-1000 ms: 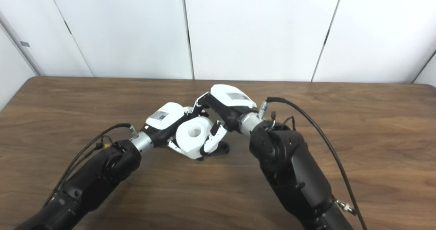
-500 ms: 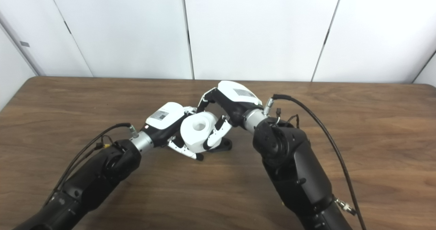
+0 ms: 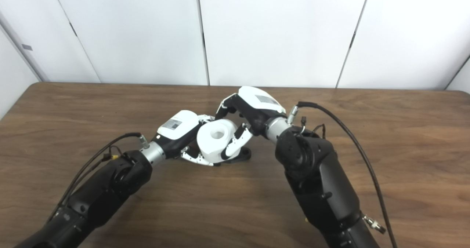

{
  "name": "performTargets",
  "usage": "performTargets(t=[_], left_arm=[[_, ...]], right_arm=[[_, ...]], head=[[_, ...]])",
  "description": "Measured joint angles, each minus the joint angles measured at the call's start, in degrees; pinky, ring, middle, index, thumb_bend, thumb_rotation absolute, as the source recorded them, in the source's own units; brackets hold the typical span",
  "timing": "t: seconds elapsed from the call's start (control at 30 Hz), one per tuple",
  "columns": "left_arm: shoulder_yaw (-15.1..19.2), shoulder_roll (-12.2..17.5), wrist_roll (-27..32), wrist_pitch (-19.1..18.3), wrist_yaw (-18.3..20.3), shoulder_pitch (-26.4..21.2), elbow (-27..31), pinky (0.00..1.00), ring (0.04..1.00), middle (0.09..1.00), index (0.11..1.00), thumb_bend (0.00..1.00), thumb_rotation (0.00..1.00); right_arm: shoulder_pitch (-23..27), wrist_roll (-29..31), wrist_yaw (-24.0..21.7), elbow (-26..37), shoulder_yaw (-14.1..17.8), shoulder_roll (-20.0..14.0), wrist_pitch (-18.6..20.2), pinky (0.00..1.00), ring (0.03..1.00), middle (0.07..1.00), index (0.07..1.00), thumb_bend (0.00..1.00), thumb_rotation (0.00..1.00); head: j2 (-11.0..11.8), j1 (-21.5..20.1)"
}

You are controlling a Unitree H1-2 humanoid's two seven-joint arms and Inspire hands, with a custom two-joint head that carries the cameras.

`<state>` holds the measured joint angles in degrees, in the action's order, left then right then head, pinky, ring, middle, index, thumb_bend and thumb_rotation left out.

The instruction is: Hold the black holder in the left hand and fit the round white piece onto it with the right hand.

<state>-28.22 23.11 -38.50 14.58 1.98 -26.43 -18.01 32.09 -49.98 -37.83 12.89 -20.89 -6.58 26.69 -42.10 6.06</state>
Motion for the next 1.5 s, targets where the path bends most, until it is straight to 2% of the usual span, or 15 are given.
performTargets(t=[0.7,0.97,1.5], left_arm=[[0.04,-0.01,-0.5,0.23,-0.07,-0.04,-0.02,0.65,0.808,0.824,0.483,0.52,0.07],[0.05,-0.01,-0.52,0.31,-0.06,-0.03,-0.03,0.64,0.804,0.82,0.483,0.52,0.07],[0.23,-0.01,-0.52,0.35,0.21,-0.01,0.01,0.65,0.813,0.826,0.484,0.52,0.08]], right_arm=[[0.18,1.24,-0.32,0.72,1.03,0.15,0.03,0.76,0.789,0.722,0.481,0.52,0.13],[0.26,1.52,-0.33,0.75,2.46,0.5,0.05,0.76,0.781,0.721,0.481,0.52,0.13],[1.21,1.97,0.22,-0.25,2.86,-0.51,0.05,0.75,0.765,0.72,0.481,0.52,0.13]], head=[[-0.09,0.18],[-0.26,0.26],[-0.61,0.44]])
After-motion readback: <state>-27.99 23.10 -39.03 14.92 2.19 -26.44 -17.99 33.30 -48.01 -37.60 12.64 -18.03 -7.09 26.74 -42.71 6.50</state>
